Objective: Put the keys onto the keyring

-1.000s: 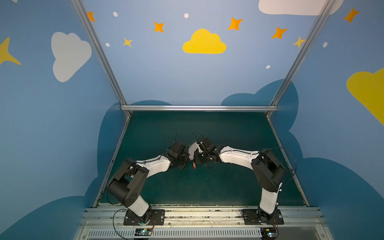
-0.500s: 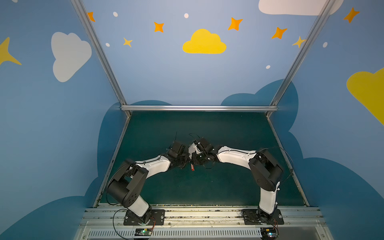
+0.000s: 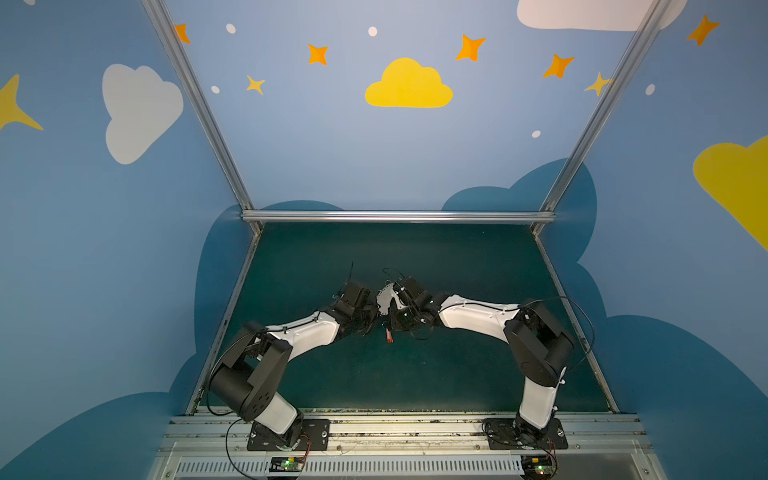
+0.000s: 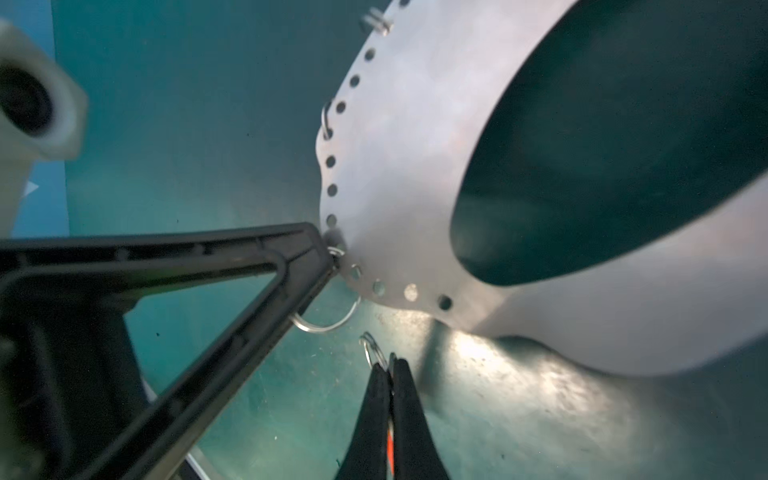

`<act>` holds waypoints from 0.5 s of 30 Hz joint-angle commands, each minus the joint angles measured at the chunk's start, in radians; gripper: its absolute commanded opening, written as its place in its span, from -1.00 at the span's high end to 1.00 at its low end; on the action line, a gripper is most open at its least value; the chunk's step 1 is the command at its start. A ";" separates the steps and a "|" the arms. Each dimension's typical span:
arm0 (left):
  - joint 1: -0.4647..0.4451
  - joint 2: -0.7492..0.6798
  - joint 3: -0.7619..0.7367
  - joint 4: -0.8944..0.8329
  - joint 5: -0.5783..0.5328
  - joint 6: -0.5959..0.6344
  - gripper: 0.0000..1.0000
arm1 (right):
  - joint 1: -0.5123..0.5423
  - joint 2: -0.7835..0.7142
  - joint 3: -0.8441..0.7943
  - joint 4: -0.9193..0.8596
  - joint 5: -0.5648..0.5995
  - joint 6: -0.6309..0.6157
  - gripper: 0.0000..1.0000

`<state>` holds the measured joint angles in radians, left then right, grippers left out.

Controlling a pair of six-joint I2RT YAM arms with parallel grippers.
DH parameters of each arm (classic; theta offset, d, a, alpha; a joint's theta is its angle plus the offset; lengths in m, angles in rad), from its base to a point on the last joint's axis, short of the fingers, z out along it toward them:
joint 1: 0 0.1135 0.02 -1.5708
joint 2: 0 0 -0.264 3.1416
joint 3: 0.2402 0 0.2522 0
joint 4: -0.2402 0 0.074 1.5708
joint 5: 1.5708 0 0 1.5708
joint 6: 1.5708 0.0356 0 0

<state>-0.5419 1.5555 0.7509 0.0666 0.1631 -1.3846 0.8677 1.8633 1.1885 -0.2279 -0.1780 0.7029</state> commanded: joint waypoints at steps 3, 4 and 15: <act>-0.009 -0.002 -0.012 -0.004 -0.017 0.020 0.92 | -0.009 -0.056 -0.010 0.016 0.036 0.009 1.00; -0.011 0.000 -0.010 -0.009 -0.020 0.022 0.92 | -0.010 -0.059 -0.013 0.019 0.037 0.008 1.00; -0.023 0.011 -0.002 -0.005 -0.017 0.024 0.92 | -0.013 -0.028 0.014 0.006 0.048 0.010 1.00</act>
<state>-0.5587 1.5562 0.7471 0.0631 0.1509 -1.3758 0.8589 1.8301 1.1889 -0.2157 -0.1387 0.7033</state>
